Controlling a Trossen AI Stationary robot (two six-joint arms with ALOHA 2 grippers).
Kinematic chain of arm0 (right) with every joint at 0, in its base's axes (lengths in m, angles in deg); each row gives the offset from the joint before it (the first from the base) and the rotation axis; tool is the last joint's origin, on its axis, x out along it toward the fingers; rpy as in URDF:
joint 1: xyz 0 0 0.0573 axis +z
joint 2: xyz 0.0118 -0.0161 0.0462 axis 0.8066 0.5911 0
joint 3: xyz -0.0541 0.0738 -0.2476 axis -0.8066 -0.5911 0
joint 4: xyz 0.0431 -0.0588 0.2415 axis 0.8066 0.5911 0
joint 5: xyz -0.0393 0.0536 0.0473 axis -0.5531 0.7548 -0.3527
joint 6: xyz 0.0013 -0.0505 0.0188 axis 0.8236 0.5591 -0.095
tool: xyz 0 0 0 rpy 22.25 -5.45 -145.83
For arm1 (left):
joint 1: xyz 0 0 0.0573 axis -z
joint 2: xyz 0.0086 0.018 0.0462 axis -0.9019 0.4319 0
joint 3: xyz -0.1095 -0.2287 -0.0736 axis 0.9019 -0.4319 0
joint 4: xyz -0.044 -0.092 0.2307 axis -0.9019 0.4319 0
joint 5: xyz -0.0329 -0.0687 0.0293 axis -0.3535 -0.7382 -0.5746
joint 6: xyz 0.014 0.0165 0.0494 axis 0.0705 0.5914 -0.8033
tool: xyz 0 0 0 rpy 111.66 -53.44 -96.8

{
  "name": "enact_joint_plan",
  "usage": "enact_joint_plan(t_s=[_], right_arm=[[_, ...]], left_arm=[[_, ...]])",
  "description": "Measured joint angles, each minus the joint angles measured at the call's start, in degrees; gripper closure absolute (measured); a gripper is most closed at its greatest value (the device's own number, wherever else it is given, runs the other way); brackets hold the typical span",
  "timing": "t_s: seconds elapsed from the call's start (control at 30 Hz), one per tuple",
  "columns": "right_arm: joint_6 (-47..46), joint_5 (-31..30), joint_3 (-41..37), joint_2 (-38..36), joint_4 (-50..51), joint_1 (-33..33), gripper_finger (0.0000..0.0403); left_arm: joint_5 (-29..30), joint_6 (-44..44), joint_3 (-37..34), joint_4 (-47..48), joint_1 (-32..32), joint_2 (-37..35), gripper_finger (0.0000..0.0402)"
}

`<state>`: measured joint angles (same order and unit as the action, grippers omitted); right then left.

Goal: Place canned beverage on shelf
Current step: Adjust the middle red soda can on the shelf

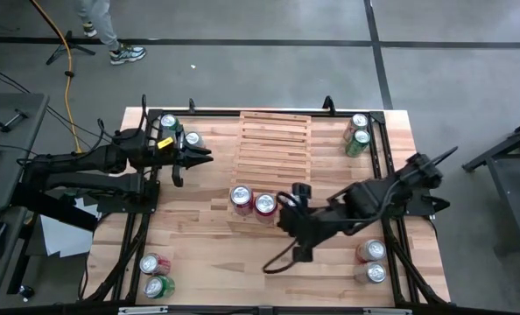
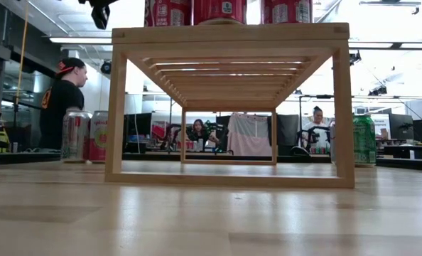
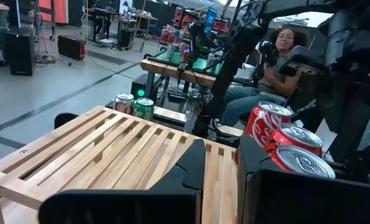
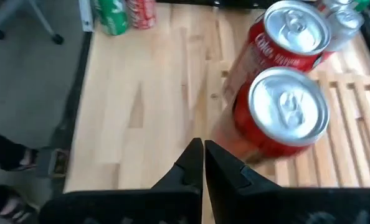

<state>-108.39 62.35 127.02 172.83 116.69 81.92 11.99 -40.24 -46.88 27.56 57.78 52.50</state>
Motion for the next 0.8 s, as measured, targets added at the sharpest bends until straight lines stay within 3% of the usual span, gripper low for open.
enact_joint_plan(t_s=[0.33, 0.8], right_arm=[[0.0, 4.3, 4.4, 5.7, -0.1, -3.4, 0.0403], [-1.1, 1.0, 4.3, 5.7, -0.1, -4.9, 0.0403]], left_arm=[[0.0, -1.1, 0.0, 1.1, 0.0, 0.0, 0.0401], [-0.3, -3.4, 0.0, 2.5, 0.0, 0.0, 0.0401]])
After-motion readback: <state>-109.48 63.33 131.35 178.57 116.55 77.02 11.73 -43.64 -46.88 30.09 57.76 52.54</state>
